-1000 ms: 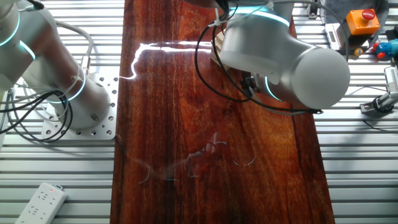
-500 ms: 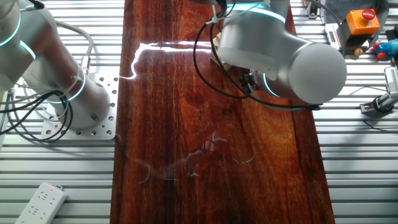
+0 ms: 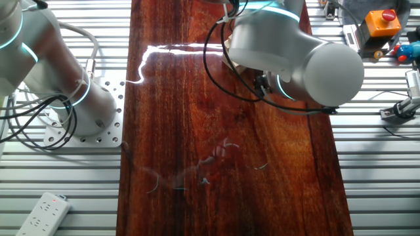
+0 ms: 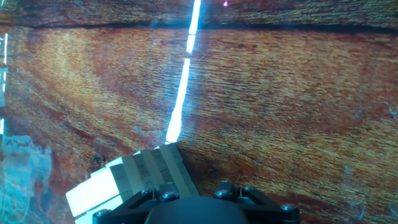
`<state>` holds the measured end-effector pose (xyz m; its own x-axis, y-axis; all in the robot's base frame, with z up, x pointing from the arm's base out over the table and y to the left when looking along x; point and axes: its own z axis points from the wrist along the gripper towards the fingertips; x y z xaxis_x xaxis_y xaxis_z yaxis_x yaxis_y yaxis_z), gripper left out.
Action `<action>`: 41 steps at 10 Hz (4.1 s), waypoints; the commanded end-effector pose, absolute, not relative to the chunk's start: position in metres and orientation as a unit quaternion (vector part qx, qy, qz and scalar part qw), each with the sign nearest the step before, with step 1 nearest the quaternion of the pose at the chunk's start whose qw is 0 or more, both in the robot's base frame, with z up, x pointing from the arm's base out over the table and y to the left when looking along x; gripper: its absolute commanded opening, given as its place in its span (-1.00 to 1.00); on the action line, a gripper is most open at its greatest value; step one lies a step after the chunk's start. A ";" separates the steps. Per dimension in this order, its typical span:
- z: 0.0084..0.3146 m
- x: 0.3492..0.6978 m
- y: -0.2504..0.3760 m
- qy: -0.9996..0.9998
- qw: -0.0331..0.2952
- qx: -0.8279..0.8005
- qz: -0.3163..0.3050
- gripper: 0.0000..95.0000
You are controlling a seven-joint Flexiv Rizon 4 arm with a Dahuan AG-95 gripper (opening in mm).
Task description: Play Jenga
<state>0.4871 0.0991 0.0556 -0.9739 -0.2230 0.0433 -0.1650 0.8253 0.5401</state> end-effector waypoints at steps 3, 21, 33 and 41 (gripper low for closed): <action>0.054 0.485 0.101 -0.954 0.051 0.102 -0.276 -0.20; 0.049 0.465 0.089 -0.954 0.047 0.102 -0.278 -0.20; 0.049 0.465 0.090 -0.956 0.051 0.108 -0.267 -0.20; 0.049 0.465 0.090 -0.956 0.051 0.107 -0.267 -0.20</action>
